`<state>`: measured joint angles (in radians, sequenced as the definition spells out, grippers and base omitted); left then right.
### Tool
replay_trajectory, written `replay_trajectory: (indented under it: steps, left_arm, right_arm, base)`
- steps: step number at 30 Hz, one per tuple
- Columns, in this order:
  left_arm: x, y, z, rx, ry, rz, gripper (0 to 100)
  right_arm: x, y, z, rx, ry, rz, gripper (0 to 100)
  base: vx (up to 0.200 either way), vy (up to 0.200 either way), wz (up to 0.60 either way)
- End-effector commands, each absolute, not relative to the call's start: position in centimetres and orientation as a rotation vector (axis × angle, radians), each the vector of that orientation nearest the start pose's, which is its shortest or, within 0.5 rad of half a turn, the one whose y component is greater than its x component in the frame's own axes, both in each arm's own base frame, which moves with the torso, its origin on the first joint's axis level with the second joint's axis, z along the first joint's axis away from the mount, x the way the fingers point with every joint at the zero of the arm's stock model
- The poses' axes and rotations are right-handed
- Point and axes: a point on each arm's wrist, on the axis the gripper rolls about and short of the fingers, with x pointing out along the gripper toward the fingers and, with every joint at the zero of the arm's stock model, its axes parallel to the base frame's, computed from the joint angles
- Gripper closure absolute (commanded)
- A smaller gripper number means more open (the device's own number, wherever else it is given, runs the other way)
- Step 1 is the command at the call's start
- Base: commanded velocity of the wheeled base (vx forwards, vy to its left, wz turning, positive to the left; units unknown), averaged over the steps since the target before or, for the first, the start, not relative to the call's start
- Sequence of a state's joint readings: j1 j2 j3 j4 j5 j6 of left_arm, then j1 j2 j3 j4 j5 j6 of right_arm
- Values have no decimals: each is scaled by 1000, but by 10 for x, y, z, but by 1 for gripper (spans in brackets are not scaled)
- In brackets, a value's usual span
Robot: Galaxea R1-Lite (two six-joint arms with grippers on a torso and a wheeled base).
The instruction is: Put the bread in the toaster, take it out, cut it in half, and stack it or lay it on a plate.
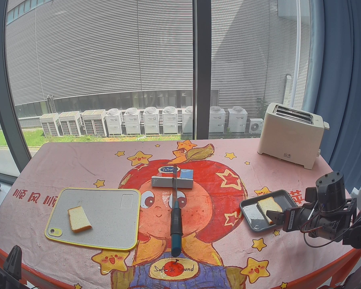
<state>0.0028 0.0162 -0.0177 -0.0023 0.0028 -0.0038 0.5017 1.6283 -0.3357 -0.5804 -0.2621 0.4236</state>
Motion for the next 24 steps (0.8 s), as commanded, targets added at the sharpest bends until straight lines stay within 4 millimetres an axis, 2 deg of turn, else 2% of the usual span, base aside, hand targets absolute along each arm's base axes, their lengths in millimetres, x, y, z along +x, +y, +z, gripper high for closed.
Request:
replay_trajectory:
  steps: [1, 13, 24]
  left_arm:
    - [-23, 0, 76, -5, -3, 6, 100]
    - [-23, 0, 76, -5, -2, 6, 100]
    - [-23, 0, 76, -5, -3, 8, 100]
  right_arm:
    - [191, 98, 86, 140, 694, 86, 0]
    - [185, 103, 84, 115, 695, 98, 0]
    - [174, 118, 86, 43, 649, 85, 0]
  base:
    - [0, 0, 0]
    - [0, 0, 0]
    - [0, 0, 0]
